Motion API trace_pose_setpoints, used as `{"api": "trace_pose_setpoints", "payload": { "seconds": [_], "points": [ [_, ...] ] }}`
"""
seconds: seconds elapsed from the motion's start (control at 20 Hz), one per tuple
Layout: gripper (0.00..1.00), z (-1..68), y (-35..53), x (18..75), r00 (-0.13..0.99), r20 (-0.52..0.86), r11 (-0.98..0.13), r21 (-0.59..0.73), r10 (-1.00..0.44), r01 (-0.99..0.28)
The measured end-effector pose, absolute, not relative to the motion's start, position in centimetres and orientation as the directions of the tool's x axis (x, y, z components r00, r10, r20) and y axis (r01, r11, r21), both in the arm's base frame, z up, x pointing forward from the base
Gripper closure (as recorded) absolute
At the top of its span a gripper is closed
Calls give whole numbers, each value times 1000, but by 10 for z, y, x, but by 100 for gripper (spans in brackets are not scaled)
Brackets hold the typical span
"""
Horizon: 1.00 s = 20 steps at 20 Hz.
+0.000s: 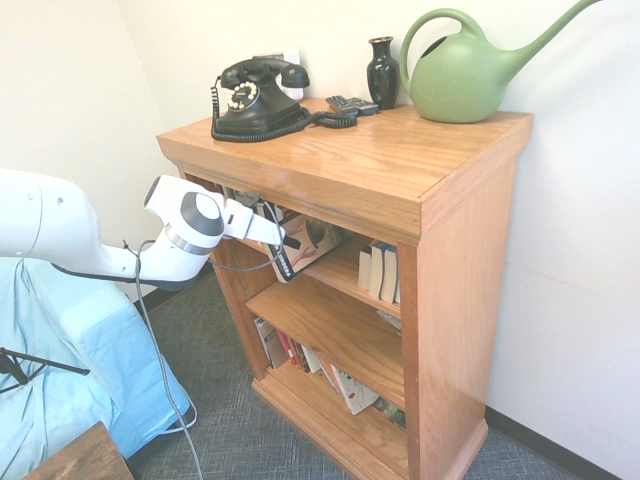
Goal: Organize the shelf
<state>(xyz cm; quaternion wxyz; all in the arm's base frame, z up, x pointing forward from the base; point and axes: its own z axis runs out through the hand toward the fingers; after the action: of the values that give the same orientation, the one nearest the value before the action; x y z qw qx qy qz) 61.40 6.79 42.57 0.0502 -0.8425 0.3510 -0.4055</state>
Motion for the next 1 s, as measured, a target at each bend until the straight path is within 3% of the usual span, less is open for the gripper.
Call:
{"api": "trace_pose_setpoints", "payload": {
  "seconds": [0.2,0.25,1.0],
  "points": [
    [100,426,67,614,431,651,-754,-362,-625,-548],
    [0,426,67,614,432,651,-755,-360,-624,-548],
    [0,425,69,612,444,661,-769,-342,-606,-540]
  ]
}}
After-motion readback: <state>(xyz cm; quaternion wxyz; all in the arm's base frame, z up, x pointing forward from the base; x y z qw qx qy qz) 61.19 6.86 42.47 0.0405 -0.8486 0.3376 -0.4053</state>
